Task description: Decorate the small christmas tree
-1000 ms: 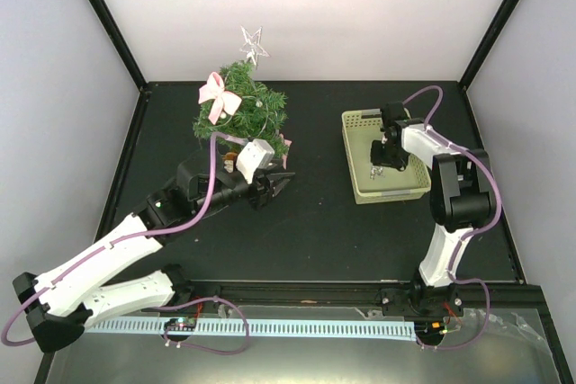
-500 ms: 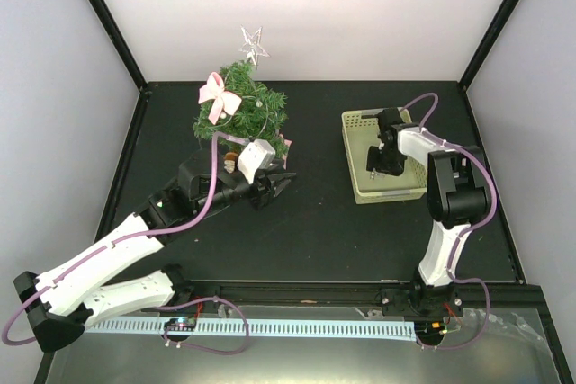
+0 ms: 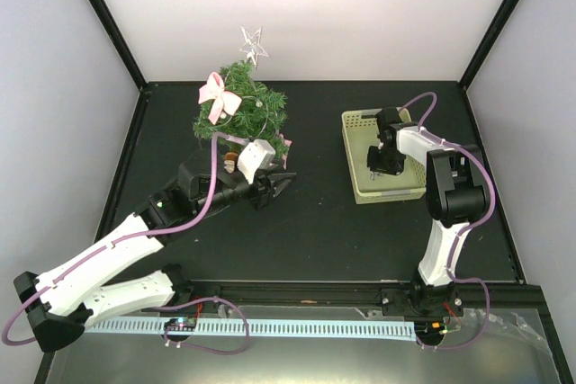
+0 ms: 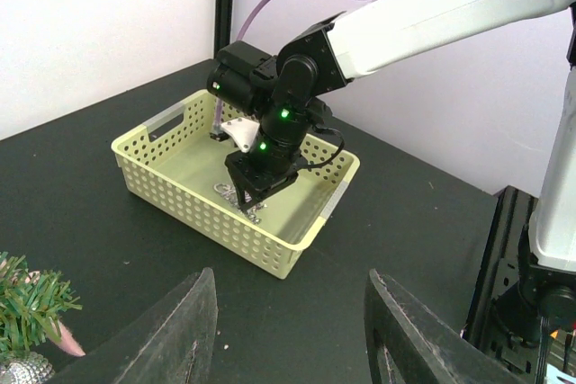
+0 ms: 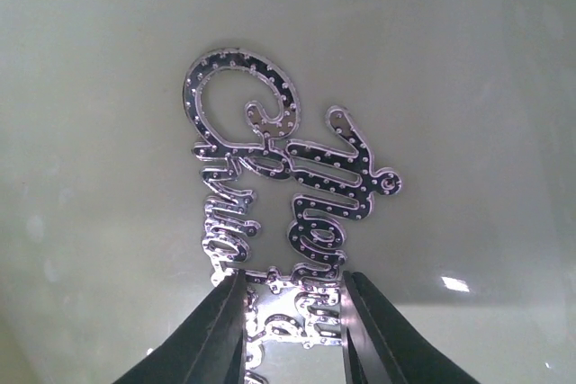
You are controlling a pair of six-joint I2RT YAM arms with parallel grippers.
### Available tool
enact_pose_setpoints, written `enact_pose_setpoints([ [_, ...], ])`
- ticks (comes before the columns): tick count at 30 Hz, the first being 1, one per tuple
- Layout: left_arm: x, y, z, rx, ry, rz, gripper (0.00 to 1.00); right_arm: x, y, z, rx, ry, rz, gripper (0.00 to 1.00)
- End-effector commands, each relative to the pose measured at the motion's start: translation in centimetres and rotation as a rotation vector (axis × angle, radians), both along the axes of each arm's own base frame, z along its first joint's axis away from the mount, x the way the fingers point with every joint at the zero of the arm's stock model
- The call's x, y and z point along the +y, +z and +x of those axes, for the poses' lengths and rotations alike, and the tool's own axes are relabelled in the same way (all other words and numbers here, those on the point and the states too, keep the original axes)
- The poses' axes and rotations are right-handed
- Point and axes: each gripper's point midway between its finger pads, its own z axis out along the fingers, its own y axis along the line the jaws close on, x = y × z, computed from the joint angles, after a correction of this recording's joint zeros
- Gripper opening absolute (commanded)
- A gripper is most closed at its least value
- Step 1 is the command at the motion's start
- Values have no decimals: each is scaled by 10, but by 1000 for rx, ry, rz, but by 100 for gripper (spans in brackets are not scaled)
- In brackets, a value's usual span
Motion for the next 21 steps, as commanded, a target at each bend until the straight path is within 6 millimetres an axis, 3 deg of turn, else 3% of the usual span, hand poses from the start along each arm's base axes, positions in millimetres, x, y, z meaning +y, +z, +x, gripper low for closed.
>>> enact_pose_setpoints([
  [1, 3, 13, -1, -22, 3, -36, 47, -1, -12, -8, 38, 5, -16, 29],
  [9, 2, 14, -1, -19, 3, -36, 46, -11, 15, 1, -35, -4, -73, 27],
  [12, 1, 15, 0, -20, 1, -36, 47, -10, 26, 9, -75, 1, -67, 35],
  [15, 0, 16, 0, -20, -1, -35, 46, -4, 29, 18, -94, -2, -37, 49],
  [21, -2, 15, 2, -16, -1, -25, 46, -1, 21, 32, -77, 1, -40, 61],
])
